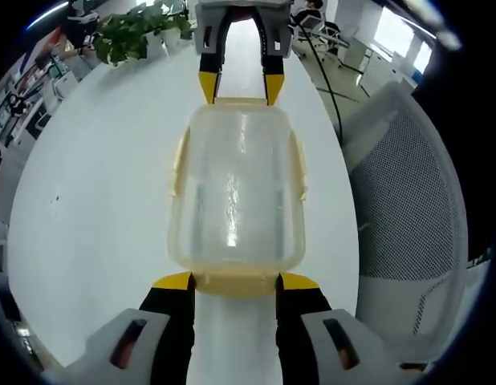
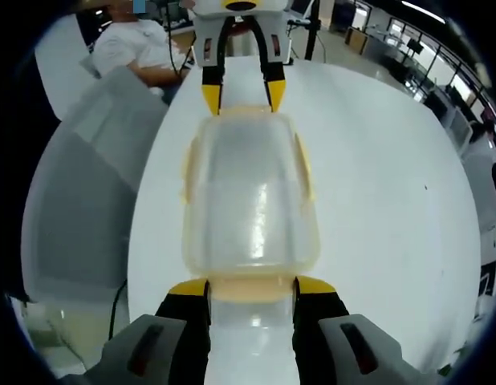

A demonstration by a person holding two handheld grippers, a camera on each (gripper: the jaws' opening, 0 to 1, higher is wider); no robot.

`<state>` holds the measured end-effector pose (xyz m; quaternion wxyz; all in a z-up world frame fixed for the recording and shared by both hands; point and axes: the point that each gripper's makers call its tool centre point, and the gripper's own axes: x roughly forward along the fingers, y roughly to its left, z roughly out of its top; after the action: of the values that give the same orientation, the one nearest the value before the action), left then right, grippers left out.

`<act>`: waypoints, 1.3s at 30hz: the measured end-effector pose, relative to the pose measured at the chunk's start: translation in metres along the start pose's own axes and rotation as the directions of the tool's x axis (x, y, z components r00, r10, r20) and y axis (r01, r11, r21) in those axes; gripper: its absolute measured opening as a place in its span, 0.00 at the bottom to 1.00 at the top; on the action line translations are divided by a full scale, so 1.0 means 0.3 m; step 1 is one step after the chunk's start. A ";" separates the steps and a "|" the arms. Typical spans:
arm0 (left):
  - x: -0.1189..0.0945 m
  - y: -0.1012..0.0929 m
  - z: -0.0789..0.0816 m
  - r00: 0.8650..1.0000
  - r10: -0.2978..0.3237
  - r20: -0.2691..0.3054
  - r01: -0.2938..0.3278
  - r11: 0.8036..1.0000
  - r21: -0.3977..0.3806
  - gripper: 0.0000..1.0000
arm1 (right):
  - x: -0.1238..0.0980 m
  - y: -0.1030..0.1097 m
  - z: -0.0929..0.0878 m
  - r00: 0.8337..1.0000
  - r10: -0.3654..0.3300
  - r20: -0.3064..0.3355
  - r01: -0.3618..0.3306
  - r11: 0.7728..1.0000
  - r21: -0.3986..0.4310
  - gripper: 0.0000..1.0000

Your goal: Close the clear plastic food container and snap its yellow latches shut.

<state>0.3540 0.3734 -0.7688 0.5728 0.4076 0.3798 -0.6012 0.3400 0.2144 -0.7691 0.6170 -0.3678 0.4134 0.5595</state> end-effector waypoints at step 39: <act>0.082 -0.011 0.166 1.000 -0.001 0.000 0.001 1.000 -0.009 0.38 | -0.049 -0.005 -0.177 1.000 0.016 0.003 -0.016 1.000 -0.002 0.38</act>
<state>0.3477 0.3183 -0.7727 0.5743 0.4049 0.3827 -0.5998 0.3358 0.1599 -0.7761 0.6127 -0.3640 0.4149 0.5656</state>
